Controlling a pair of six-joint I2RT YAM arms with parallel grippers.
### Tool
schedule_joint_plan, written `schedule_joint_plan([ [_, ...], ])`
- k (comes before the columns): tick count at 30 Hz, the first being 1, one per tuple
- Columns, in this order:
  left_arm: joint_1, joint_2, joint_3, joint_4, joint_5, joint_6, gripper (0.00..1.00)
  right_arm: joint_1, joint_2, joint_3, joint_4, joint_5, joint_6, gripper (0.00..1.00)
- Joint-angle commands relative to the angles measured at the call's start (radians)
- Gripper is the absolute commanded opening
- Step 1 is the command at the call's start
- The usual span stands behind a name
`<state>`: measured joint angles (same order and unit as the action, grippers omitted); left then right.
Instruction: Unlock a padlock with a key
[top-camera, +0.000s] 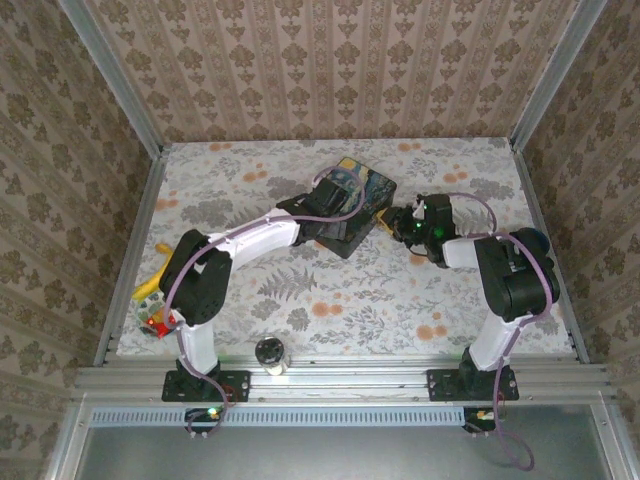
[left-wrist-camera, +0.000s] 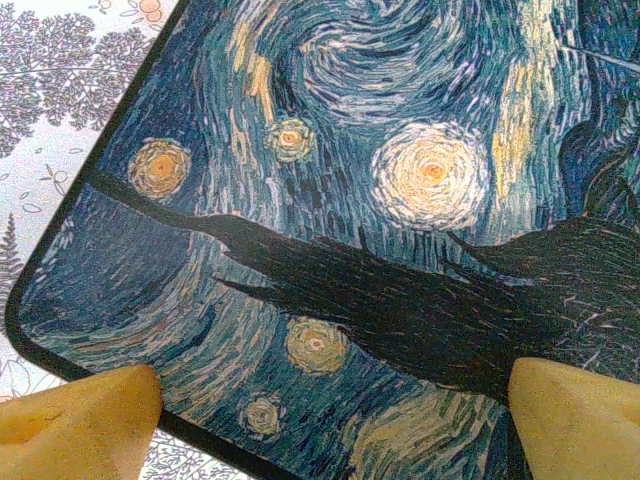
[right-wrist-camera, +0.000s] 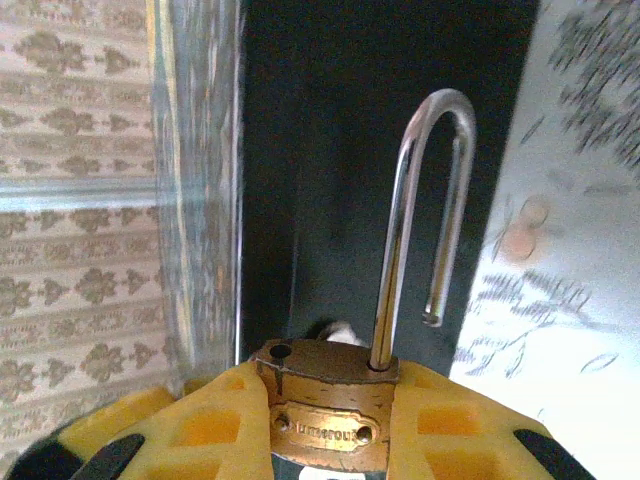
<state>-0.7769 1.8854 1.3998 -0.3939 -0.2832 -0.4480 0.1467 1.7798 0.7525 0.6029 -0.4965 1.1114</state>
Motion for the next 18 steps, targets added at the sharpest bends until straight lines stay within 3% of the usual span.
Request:
schedule_joint_plan([
  [1, 0.036, 0.015, -0.057, -0.155, -0.018, -0.007, 0.91, -0.007, 0.005, 0.033, 0.049, 0.046, 0.004, 0.06],
  [12, 0.078, -0.059, -0.100, -0.124, -0.021, 0.005, 0.90, -0.007, -0.139, 0.000, -0.160, 0.065, -0.119, 0.05],
  [18, 0.082, -0.104, -0.094, -0.107, 0.000, 0.018, 0.93, -0.002, -0.250, 0.007, -0.388, 0.071, -0.263, 0.05],
])
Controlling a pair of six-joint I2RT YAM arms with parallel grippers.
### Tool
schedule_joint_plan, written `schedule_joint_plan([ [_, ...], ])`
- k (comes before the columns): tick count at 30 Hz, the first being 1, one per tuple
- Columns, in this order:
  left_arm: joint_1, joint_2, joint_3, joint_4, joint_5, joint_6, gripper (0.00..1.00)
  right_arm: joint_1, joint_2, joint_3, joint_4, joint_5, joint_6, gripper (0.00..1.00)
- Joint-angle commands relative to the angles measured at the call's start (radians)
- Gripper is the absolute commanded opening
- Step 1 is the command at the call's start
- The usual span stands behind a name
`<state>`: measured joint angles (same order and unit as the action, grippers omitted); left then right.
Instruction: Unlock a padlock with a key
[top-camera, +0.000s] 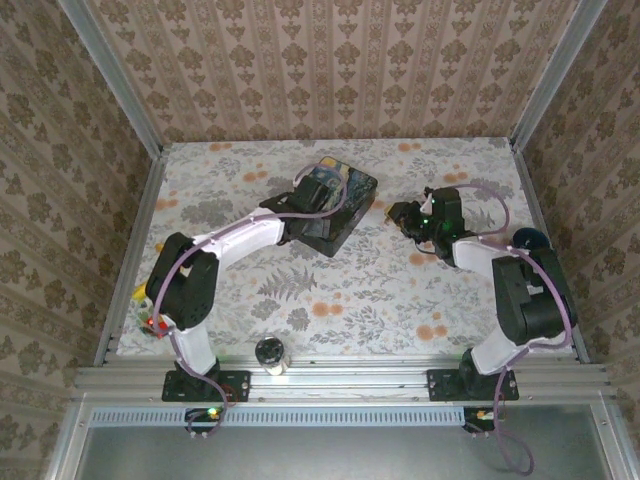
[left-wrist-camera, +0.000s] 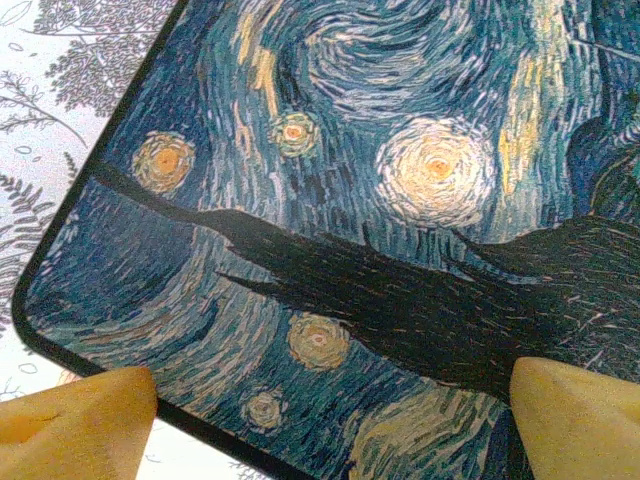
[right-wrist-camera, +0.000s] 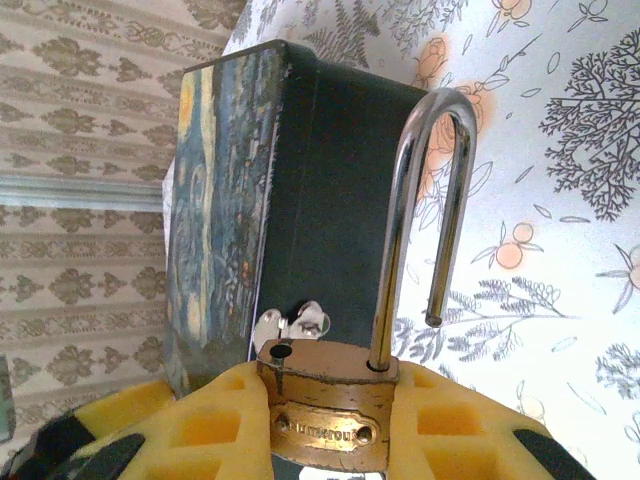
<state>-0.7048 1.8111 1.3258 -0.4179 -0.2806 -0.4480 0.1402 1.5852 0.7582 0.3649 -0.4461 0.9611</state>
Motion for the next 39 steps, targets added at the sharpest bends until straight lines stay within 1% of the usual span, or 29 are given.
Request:
schedule_joint_plan([
  [1, 0.010, -0.039, -0.019, -0.081, -0.001, 0.019, 0.94, 0.008, -0.071, 0.014, -0.210, 0.020, -0.152, 0.05],
  [4, 0.011, -0.073, -0.017, -0.079, 0.001, 0.017, 0.97, 0.028, -0.100, 0.075, -0.435, 0.043, -0.305, 0.05],
  [7, 0.012, -0.115, -0.020, -0.076, 0.000, 0.011, 1.00, 0.046, -0.106, 0.107, -0.584, 0.057, -0.414, 0.04],
  [10, 0.015, -0.167, -0.030, -0.070, 0.004, -0.004, 1.00, 0.052, -0.095, 0.144, -0.715, 0.070, -0.507, 0.04],
  [14, 0.027, -0.238, -0.066, -0.060, 0.009, -0.049, 1.00, 0.054, -0.054, 0.194, -0.834, 0.082, -0.607, 0.05],
  [19, 0.070, -0.319, -0.143, -0.035, 0.040, -0.128, 1.00, 0.054, 0.063, 0.272, -0.934, 0.106, -0.693, 0.08],
  [23, 0.119, -0.353, -0.202, -0.007, 0.102, -0.179, 1.00, 0.054, 0.171, 0.353, -1.008, 0.116, -0.764, 0.11],
  [25, 0.142, -0.363, -0.231, 0.013, 0.135, -0.200, 1.00, 0.054, 0.210, 0.387, -1.040, 0.141, -0.790, 0.13],
  [29, 0.165, -0.364, -0.261, 0.040, 0.176, -0.225, 1.00, 0.052, 0.253, 0.428, -1.080, 0.215, -0.797, 0.22],
  [33, 0.178, -0.350, -0.271, 0.066, 0.216, -0.241, 1.00, 0.050, 0.305, 0.464, -1.115, 0.278, -0.795, 0.44],
  [35, 0.179, -0.345, -0.269, 0.073, 0.227, -0.245, 1.00, 0.051, 0.319, 0.483, -1.133, 0.319, -0.797, 0.49],
  [39, 0.180, -0.340, -0.260, 0.082, 0.243, -0.250, 1.00, 0.050, 0.282, 0.528, -1.171, 0.375, -0.802, 0.52],
])
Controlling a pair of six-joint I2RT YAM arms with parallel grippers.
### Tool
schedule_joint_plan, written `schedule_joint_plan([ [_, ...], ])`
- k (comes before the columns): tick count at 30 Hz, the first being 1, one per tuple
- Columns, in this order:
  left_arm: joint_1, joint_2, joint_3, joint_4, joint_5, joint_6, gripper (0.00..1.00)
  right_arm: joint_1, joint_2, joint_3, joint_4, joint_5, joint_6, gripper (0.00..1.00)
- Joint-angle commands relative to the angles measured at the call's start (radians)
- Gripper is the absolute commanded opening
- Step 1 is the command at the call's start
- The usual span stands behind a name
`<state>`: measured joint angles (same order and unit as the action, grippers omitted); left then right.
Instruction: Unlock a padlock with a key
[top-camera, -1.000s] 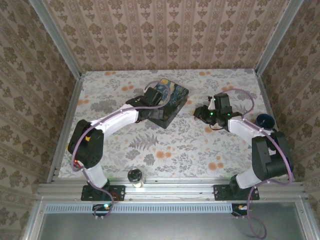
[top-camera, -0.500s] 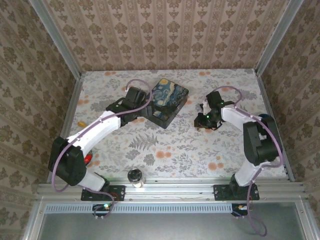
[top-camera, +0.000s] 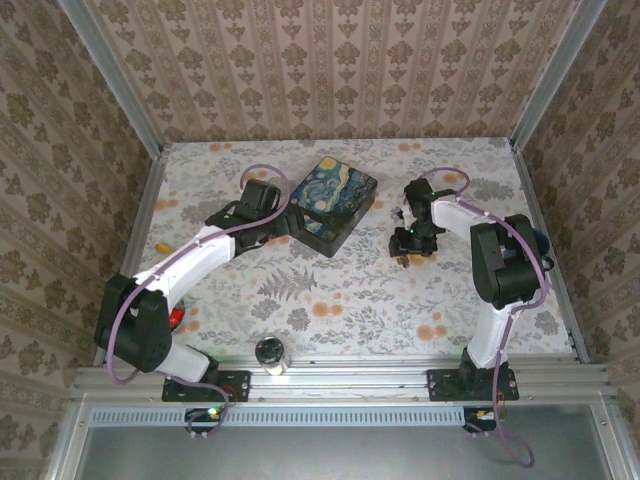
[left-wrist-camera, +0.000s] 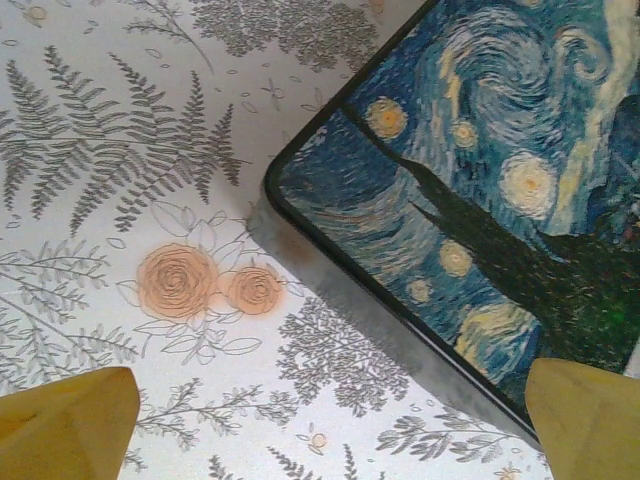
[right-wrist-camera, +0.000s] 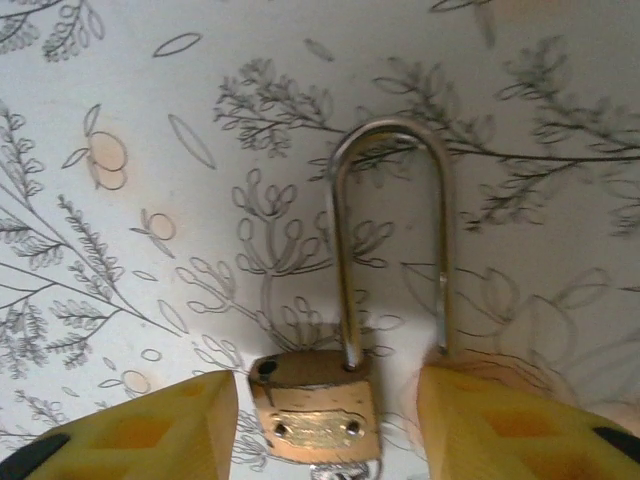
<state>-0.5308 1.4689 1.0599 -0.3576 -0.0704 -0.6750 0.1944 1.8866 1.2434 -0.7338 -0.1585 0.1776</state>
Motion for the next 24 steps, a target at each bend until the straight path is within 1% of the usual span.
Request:
schedule_joint_plan([
  [1, 0.006, 0.004, 0.008, 0.027, 0.039, -0.026, 1.00, -0.004, -0.036, 0.059, -0.082, 0.096, -0.018, 0.53],
  [3, 0.006, 0.012, 0.008, 0.040, 0.051, -0.035, 1.00, -0.003, -0.069, 0.096, -0.083, 0.093, -0.024, 0.54],
  [5, 0.006, 0.025, 0.008, 0.054, 0.065, -0.049, 1.00, -0.001, -0.091, 0.137, -0.062, 0.065, -0.029, 0.55],
  [9, 0.006, 0.049, 0.008, 0.086, 0.090, -0.076, 0.97, -0.002, -0.062, 0.238, 0.022, -0.084, -0.061, 0.56],
  [12, 0.006, 0.062, 0.009, 0.097, 0.098, -0.085, 0.95, -0.002, 0.018, 0.346, 0.072, -0.129, -0.069, 0.57],
  [16, 0.006, 0.088, 0.017, 0.105, 0.102, -0.089, 0.93, -0.001, 0.140, 0.510, 0.128, -0.144, -0.065, 0.57],
  [19, 0.006, 0.114, 0.026, 0.115, 0.120, -0.096, 0.91, -0.002, 0.243, 0.645, 0.130, -0.152, -0.069, 0.58],
  [24, 0.006, 0.158, 0.034, 0.133, 0.145, -0.110, 0.88, 0.000, 0.406, 0.827, 0.100, -0.234, -0.060, 0.58],
])
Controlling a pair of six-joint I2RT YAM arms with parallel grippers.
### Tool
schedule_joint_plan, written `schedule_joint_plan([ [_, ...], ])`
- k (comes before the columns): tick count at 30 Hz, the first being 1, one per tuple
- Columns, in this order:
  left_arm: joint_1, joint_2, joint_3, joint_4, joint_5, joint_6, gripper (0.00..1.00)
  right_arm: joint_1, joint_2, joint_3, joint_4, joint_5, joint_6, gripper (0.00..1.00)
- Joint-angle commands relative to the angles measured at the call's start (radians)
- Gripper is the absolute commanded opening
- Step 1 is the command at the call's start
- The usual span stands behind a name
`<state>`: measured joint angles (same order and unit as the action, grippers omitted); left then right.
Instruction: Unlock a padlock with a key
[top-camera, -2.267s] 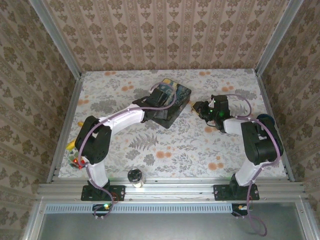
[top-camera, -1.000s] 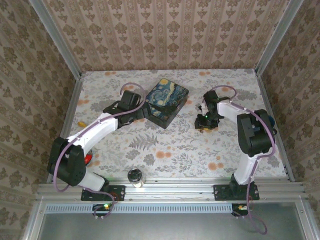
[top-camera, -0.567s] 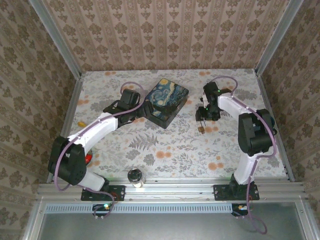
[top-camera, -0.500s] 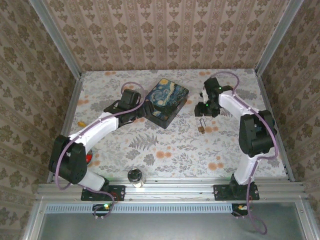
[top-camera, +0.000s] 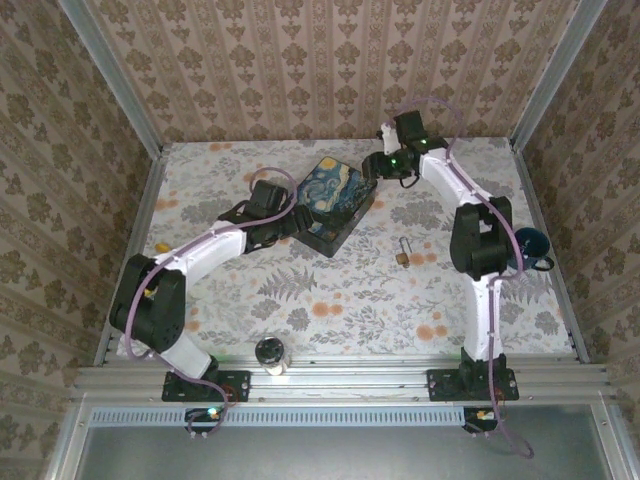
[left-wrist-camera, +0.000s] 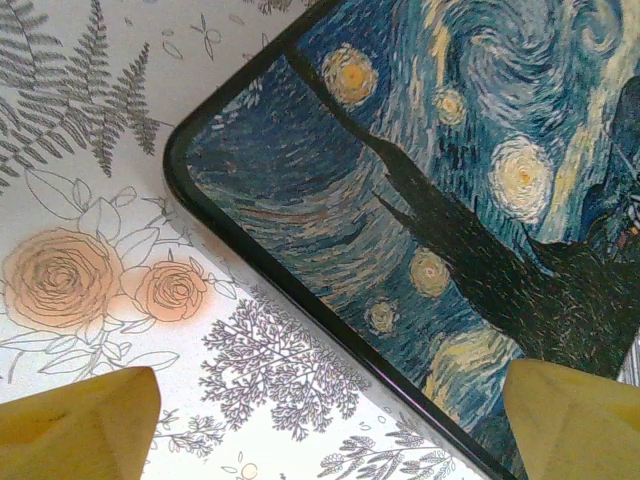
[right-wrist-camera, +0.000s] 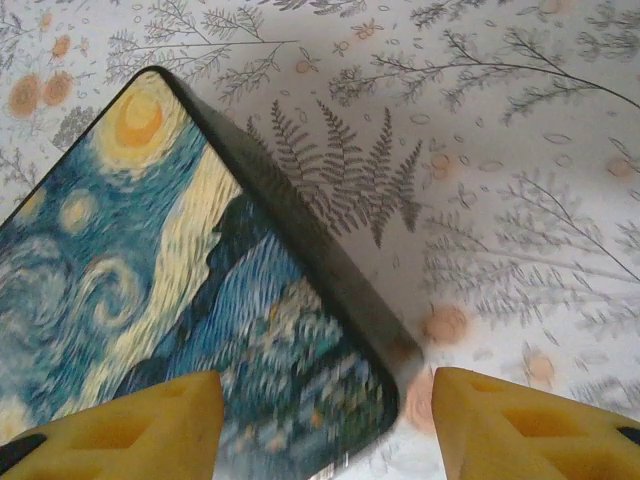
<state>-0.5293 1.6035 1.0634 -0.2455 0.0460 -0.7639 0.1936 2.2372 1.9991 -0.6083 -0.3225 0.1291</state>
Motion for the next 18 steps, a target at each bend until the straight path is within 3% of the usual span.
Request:
schedule_joint_plan([
  [1, 0.003, 0.033, 0.034, 0.028, 0.036, -0.021, 0.87, 0.005, 0.081, 0.097, -0.036, -0.084, -0.010, 0.58],
  [8, 0.005, 0.120, 0.094, 0.057, 0.074, 0.008, 0.73, 0.023, 0.072, 0.032, -0.037, -0.093, -0.006, 0.49],
  [12, 0.008, 0.178, 0.149, 0.076, 0.101, 0.049, 0.70, 0.025, -0.046, -0.170, 0.062, -0.083, 0.042, 0.36],
  [18, 0.022, 0.277, 0.287, 0.059, 0.157, 0.104, 0.71, 0.039, -0.228, -0.471, 0.198, -0.087, 0.145, 0.34],
])
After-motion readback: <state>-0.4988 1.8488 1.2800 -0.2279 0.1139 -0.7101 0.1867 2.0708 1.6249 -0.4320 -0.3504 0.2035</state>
